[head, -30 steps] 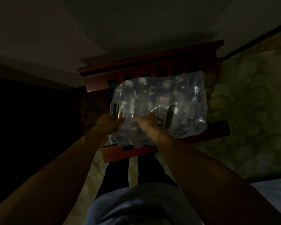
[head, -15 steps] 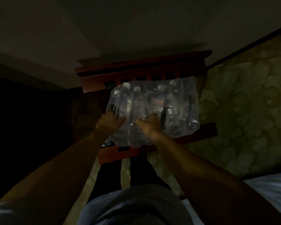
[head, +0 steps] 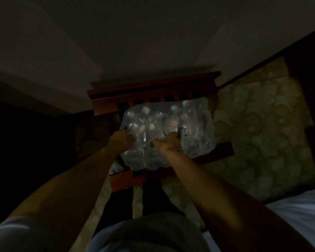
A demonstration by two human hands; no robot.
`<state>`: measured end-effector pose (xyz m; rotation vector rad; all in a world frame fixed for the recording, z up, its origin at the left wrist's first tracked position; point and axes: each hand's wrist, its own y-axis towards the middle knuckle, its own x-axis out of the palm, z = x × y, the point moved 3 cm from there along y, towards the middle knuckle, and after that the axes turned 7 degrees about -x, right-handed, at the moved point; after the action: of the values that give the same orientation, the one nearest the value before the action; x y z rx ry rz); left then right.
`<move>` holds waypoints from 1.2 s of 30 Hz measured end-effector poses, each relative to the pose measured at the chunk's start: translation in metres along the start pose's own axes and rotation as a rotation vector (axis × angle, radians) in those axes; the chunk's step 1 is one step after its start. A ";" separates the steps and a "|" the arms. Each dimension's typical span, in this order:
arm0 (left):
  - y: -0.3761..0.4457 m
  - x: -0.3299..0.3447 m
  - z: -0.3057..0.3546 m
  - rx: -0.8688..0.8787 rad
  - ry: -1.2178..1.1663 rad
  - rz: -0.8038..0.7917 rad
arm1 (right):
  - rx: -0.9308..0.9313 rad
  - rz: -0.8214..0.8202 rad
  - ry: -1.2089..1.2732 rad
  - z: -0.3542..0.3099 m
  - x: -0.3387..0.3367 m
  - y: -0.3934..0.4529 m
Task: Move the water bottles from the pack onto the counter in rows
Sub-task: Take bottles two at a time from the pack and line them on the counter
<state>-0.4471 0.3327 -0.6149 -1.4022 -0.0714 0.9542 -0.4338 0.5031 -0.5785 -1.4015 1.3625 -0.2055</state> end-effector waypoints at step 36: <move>-0.197 -0.093 -0.027 0.155 -0.975 -0.228 | -0.267 0.069 0.005 -0.109 -0.105 -0.185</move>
<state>-0.3890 0.2799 -0.4095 -0.6636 -0.8442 1.3340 -0.4391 0.4726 -0.3414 -1.5706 1.4807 0.0202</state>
